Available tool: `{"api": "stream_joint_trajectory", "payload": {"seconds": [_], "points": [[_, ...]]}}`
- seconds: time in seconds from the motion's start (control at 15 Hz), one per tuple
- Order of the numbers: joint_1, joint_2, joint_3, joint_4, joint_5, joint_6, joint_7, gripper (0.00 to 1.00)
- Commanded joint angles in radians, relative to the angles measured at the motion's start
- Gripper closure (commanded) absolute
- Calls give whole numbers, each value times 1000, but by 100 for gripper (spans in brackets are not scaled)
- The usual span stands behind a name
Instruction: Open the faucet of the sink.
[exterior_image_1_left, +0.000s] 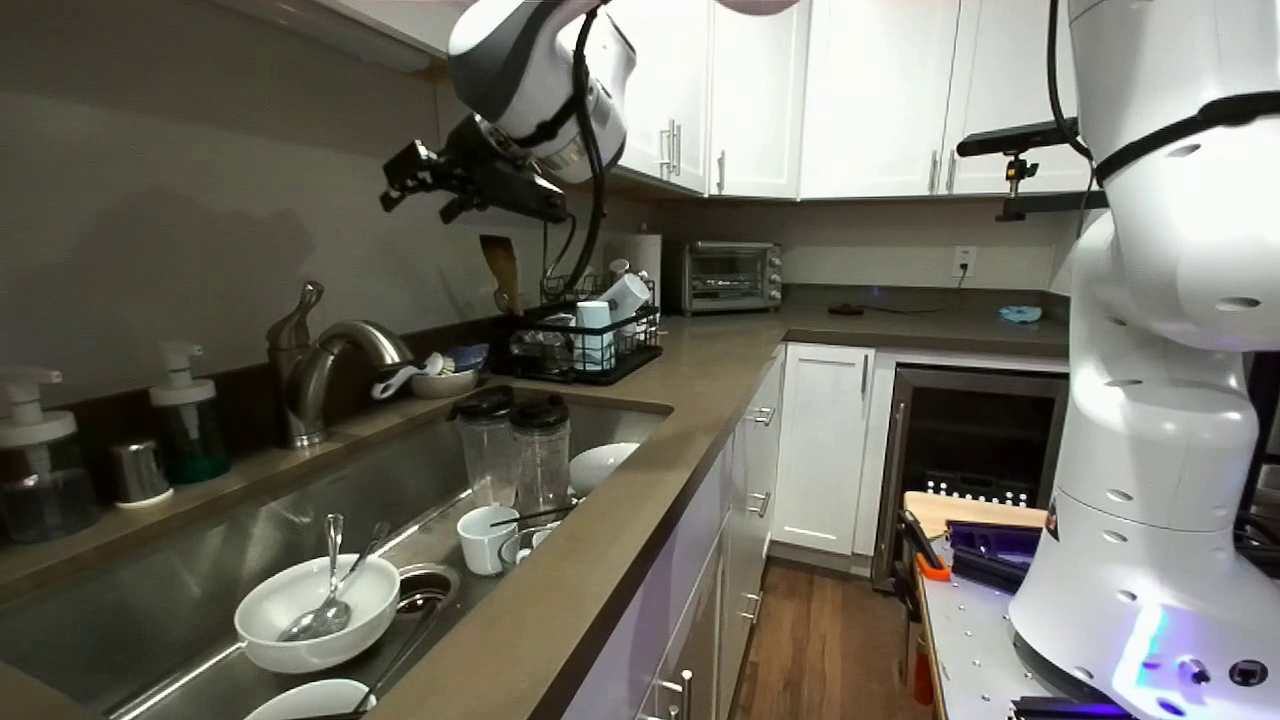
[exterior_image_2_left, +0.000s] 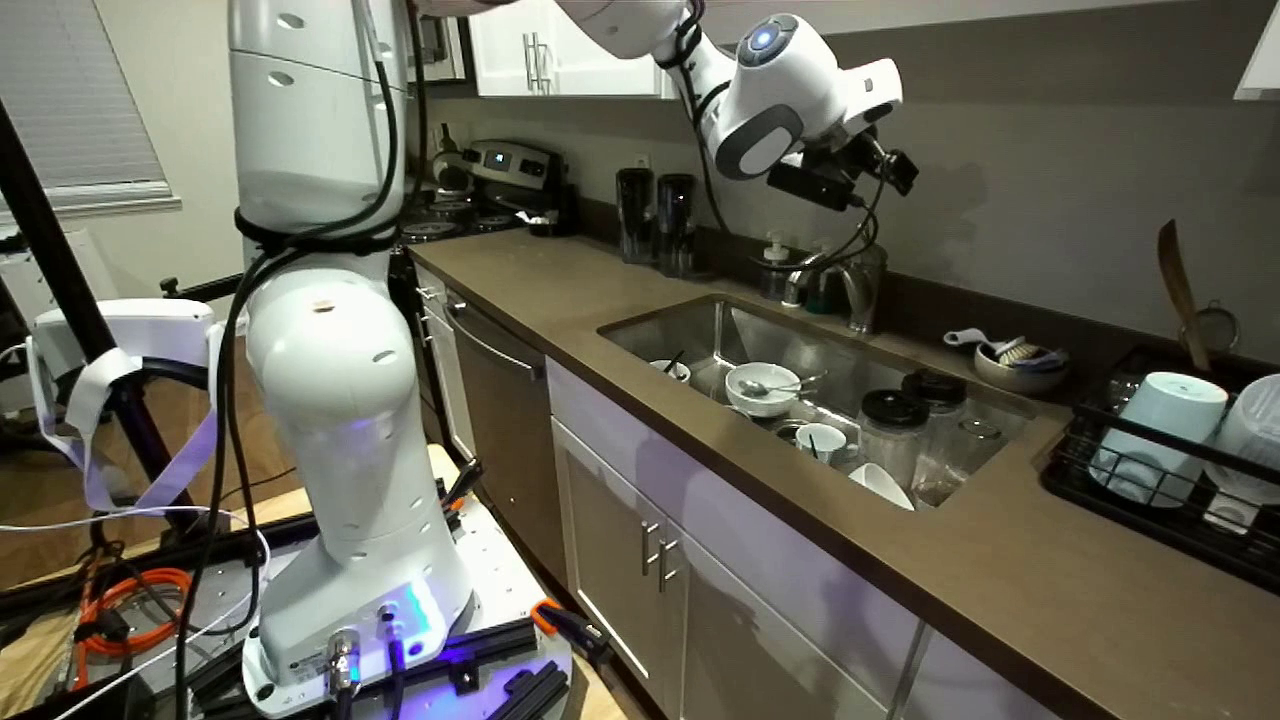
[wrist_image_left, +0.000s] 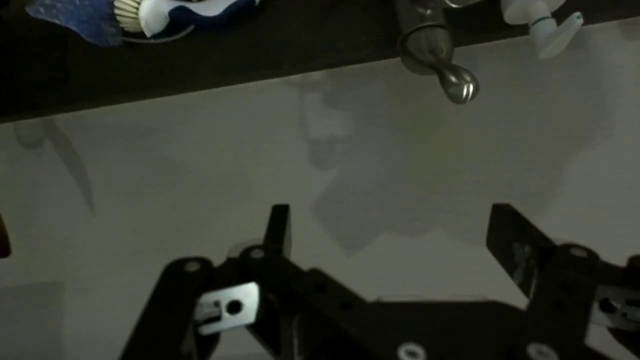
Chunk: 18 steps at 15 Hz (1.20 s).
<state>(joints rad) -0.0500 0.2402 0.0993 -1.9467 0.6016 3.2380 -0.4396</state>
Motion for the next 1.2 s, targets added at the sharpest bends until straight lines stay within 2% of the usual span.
{"api": "stream_joint_trajectory", "payload": {"seconds": [0.0,0.13,0.47,0.53,0.6,0.67,1.13], "points": [[-71,151,29,191,-79,-63,-96,0],[-91,220,32,278,-118,-100,-119,0],[-129,344,92,457,-148,-173,-166,2],[-132,359,104,479,-149,-178,-172,12],[-135,373,121,498,-147,-181,-180,17],[-134,385,130,512,-148,-179,-188,31],[-135,432,196,537,-139,-162,-195,77]]}}
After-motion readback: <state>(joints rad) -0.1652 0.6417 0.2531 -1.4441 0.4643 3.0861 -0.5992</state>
